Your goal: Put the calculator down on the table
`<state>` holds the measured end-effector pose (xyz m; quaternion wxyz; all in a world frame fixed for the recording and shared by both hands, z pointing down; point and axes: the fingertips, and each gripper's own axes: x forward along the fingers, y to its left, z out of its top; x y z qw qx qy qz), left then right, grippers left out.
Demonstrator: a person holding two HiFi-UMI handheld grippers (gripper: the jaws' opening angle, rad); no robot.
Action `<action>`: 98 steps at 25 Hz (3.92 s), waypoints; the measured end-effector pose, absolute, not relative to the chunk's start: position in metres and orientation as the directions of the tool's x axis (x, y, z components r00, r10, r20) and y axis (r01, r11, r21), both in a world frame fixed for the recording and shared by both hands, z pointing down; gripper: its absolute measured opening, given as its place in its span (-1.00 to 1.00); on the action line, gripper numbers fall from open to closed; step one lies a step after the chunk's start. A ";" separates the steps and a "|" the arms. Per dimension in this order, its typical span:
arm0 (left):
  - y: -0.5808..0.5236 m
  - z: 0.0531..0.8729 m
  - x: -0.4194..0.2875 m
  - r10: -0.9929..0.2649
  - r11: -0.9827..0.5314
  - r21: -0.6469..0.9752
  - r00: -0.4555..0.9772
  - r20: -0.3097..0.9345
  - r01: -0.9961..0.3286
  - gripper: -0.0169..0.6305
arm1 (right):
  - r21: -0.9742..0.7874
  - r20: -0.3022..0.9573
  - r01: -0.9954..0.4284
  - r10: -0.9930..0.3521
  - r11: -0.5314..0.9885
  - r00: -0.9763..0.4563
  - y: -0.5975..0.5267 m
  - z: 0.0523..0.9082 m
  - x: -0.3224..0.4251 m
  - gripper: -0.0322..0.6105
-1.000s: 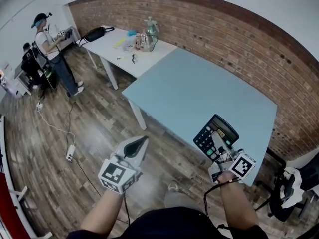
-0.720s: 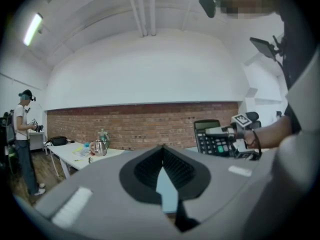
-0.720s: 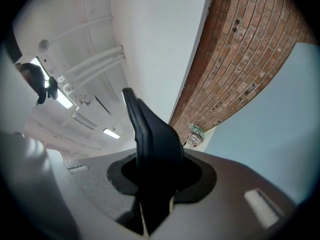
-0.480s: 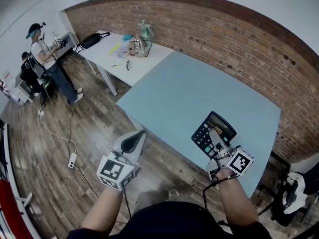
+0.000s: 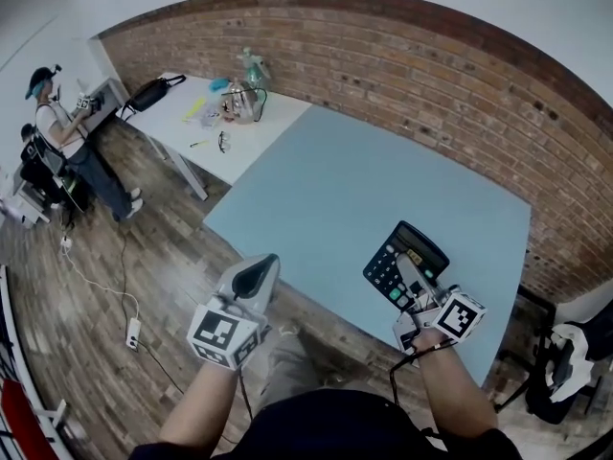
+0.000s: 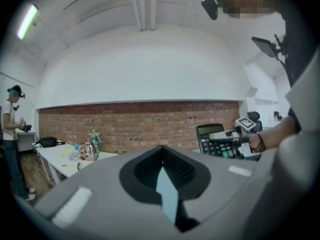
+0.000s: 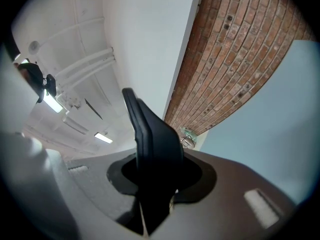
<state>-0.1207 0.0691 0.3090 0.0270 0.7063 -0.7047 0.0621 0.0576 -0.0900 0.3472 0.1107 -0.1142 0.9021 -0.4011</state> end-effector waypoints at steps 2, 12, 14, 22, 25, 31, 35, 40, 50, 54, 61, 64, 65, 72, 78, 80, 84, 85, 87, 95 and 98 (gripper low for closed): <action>0.056 0.309 -0.126 -0.992 -0.028 -0.044 0.022 0.121 -0.999 -0.94 | -0.749 -0.109 -0.129 -0.314 0.650 -0.943 -0.097 0.347 0.056 -0.52; -0.012 0.315 -0.150 -0.974 -0.189 -0.053 0.180 0.139 -0.981 -0.94 | -0.736 -0.083 -0.238 -0.433 0.634 -0.898 -0.137 0.351 0.042 -0.52; -0.026 0.315 -0.160 -0.968 -0.216 -0.055 0.207 0.141 -0.975 -0.94 | -0.740 -0.072 -0.261 -0.459 0.620 -0.886 -0.144 0.354 0.036 -0.52; -0.081 0.323 -0.198 -0.938 -0.327 -0.034 0.319 0.136 -0.945 -0.94 | -0.725 -0.050 -0.350 -0.552 0.593 -0.832 -0.166 0.350 0.006 -0.52; -0.104 0.324 -0.208 -0.918 -0.377 -0.019 0.371 0.140 -0.926 -0.94 | -0.718 -0.044 -0.381 -0.585 0.582 -0.810 -0.172 0.345 -0.002 -0.52; -0.140 0.320 -0.212 -0.868 -0.483 -0.001 0.478 0.133 -0.876 -0.94 | -0.714 -0.025 -0.445 -0.655 0.541 -0.755 -0.189 0.339 -0.012 -0.52; -0.162 0.316 -0.220 -0.837 -0.538 -0.005 0.533 0.121 -0.843 -0.94 | -0.712 -0.026 -0.466 -0.683 0.525 -0.730 -0.199 0.332 -0.023 -0.52; -0.191 0.311 -0.231 -0.796 -0.600 -0.024 0.594 0.115 -0.799 -0.94 | -0.685 -0.029 -0.496 -0.700 0.534 -0.714 -0.218 0.319 -0.044 -0.52; -0.218 0.311 -0.215 -0.729 -0.680 -0.002 0.675 0.114 -0.734 -0.94 | -0.690 -0.001 -0.495 -0.685 0.528 -0.729 -0.223 0.313 -0.055 -0.52; -0.218 0.312 -0.209 -0.739 -0.668 -0.001 0.664 0.112 -0.744 -0.94 | -0.689 -0.010 -0.477 -0.666 0.545 -0.746 -0.222 0.312 -0.055 -0.52; -0.209 0.306 -0.202 -0.776 -0.625 0.006 0.622 0.105 -0.780 -0.94 | -0.691 -0.033 -0.418 -0.603 0.590 -0.797 -0.225 0.311 -0.061 -0.52; -0.211 0.304 -0.198 -0.790 -0.608 -0.004 0.605 0.103 -0.794 -0.94 | -0.692 -0.040 -0.398 -0.582 0.602 -0.812 -0.226 0.312 -0.060 -0.52; -0.213 0.305 -0.197 -0.794 -0.602 -0.004 0.599 0.103 -0.798 -0.94 | -0.694 -0.039 -0.393 -0.577 0.603 -0.816 -0.227 0.313 -0.058 -0.52; -0.224 0.316 -0.185 -0.800 -0.591 -0.010 0.585 0.133 -0.807 -0.94 | -0.723 -0.037 -0.369 -0.566 0.584 -0.823 -0.238 0.329 -0.046 -0.52; -0.229 0.329 -0.188 -0.801 -0.584 -0.007 0.574 0.170 -0.812 -0.94 | -0.744 -0.020 -0.364 -0.563 0.560 -0.826 -0.248 0.346 -0.045 -0.52; -0.231 0.334 -0.188 -0.801 -0.581 -0.003 0.570 0.182 -0.814 -0.94 | -0.753 -0.022 -0.357 -0.564 0.553 -0.826 -0.250 0.349 -0.044 -0.52; -0.233 0.343 -0.189 -0.797 -0.581 0.000 0.568 0.206 -0.814 -0.94 | -0.773 -0.022 -0.345 -0.565 0.533 -0.825 -0.252 0.357 -0.043 -0.52; -0.233 0.346 -0.190 -0.796 -0.580 0.000 0.567 0.211 -0.815 -0.94 | -0.776 -0.018 -0.344 -0.564 0.529 -0.825 -0.252 0.360 -0.043 -0.52; -0.234 0.351 -0.190 -0.794 -0.580 0.004 0.566 0.223 -0.815 -0.94 | -0.781 -0.010 -0.346 -0.564 0.520 -0.826 -0.253 0.366 -0.041 -0.52; -0.233 0.369 -0.192 -0.787 -0.575 0.024 0.560 0.260 -0.818 -0.94 | -0.801 0.015 -0.350 -0.568 0.486 -0.823 -0.258 0.385 -0.040 -0.52; -0.233 0.376 -0.192 -0.783 -0.574 0.028 0.559 0.272 -0.818 -0.94 | -0.807 0.017 -0.343 -0.562 0.480 -0.827 -0.259 0.390 -0.043 -0.52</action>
